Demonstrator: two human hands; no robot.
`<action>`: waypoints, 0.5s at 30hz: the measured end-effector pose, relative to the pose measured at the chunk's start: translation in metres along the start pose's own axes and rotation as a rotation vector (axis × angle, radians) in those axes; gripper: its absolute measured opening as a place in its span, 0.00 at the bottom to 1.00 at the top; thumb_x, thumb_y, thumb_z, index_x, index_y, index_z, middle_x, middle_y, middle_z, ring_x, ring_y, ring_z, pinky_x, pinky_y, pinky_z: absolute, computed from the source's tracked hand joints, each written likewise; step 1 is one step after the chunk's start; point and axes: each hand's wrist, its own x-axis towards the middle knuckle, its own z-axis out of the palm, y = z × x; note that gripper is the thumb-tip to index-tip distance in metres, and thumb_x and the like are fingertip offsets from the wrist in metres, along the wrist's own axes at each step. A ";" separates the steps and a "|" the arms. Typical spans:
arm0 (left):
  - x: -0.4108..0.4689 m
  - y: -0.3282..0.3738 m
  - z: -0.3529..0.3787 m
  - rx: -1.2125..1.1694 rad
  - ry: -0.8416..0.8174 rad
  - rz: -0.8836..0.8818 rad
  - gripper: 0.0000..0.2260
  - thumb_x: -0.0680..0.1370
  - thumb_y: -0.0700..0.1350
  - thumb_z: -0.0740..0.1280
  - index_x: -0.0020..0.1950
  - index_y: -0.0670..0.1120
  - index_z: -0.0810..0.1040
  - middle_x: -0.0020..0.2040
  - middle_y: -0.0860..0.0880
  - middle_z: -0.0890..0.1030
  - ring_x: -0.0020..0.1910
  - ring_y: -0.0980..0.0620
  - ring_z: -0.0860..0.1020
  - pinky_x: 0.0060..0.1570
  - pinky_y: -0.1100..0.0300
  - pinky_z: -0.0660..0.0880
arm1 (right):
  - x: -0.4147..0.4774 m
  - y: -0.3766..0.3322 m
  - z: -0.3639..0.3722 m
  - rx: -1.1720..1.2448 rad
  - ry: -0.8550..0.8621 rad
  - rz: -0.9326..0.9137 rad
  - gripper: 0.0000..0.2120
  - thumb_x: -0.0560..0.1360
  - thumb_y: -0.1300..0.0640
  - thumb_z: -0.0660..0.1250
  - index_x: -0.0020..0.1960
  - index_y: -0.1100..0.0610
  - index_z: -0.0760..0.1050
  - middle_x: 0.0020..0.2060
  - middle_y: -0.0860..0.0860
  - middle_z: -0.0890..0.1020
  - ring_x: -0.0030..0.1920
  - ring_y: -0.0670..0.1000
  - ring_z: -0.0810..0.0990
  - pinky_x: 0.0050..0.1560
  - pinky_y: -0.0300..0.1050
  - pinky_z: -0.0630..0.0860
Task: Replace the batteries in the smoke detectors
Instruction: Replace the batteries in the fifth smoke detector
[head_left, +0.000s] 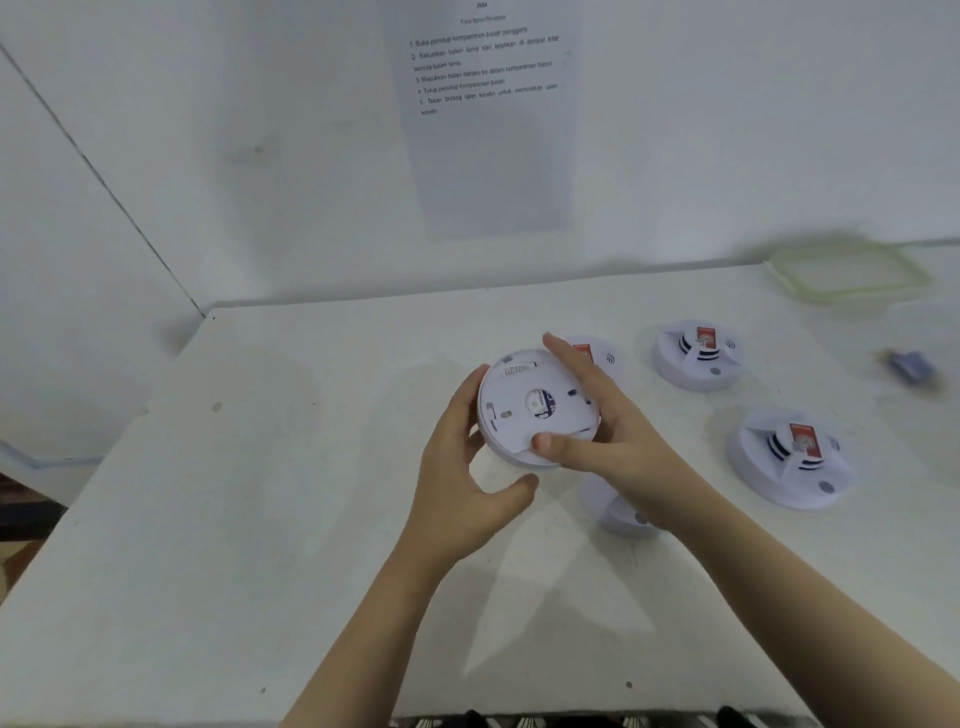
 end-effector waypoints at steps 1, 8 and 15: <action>0.001 -0.001 0.001 0.035 -0.009 -0.017 0.40 0.65 0.38 0.76 0.73 0.49 0.64 0.68 0.55 0.73 0.67 0.55 0.72 0.60 0.61 0.74 | -0.001 0.000 0.000 -0.009 0.000 0.003 0.33 0.70 0.65 0.72 0.68 0.41 0.66 0.60 0.39 0.74 0.58 0.39 0.76 0.51 0.35 0.76; 0.006 0.007 0.001 0.107 0.013 -0.023 0.42 0.59 0.41 0.83 0.70 0.52 0.69 0.62 0.58 0.77 0.63 0.59 0.75 0.55 0.67 0.75 | 0.000 -0.008 -0.009 -0.167 -0.100 0.015 0.29 0.66 0.59 0.75 0.64 0.46 0.71 0.61 0.44 0.75 0.61 0.47 0.75 0.56 0.48 0.78; 0.004 0.010 -0.003 0.117 -0.051 -0.027 0.42 0.57 0.37 0.84 0.68 0.50 0.73 0.57 0.56 0.81 0.60 0.56 0.78 0.51 0.66 0.76 | 0.001 -0.019 -0.022 -0.200 -0.253 0.113 0.29 0.66 0.68 0.75 0.62 0.48 0.73 0.57 0.41 0.78 0.56 0.43 0.78 0.50 0.40 0.78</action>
